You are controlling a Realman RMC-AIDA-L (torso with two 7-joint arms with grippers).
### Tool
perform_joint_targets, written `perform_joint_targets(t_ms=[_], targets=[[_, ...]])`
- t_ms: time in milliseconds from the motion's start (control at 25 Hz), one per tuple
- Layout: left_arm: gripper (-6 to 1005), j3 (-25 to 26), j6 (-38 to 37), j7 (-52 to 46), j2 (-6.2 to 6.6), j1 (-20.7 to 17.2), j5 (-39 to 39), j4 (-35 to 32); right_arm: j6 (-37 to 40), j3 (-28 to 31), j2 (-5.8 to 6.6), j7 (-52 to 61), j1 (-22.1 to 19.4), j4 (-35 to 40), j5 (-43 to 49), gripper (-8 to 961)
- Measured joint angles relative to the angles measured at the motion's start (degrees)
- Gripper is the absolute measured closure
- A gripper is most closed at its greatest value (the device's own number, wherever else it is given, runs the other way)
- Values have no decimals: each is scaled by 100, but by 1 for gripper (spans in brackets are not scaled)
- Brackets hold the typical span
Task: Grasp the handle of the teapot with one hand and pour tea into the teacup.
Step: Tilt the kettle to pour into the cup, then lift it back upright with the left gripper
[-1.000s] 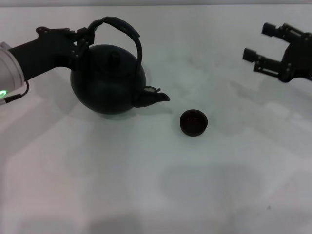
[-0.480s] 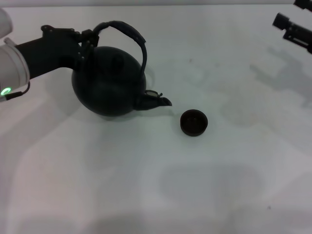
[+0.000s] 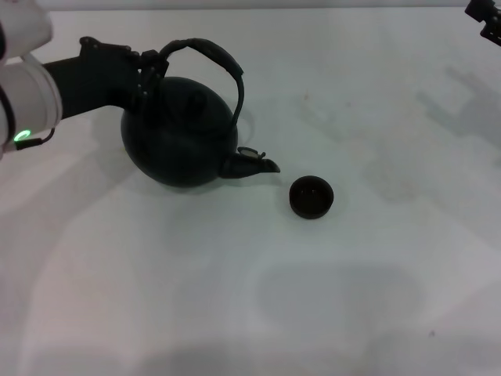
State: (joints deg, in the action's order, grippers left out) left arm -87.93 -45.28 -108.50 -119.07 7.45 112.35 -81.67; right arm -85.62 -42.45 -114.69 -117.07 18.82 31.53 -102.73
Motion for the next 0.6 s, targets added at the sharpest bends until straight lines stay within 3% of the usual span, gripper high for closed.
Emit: perform_joint_targets(t_ms=[200, 600], targets=[[886, -203, -33, -543, 11, 165, 768, -313, 6, 4, 0, -16, 25, -33, -43, 111], [886, -402, -271, -1209, 21, 519, 1507, -467, 39, -2, -9, -24, 83, -84, -72, 111]])
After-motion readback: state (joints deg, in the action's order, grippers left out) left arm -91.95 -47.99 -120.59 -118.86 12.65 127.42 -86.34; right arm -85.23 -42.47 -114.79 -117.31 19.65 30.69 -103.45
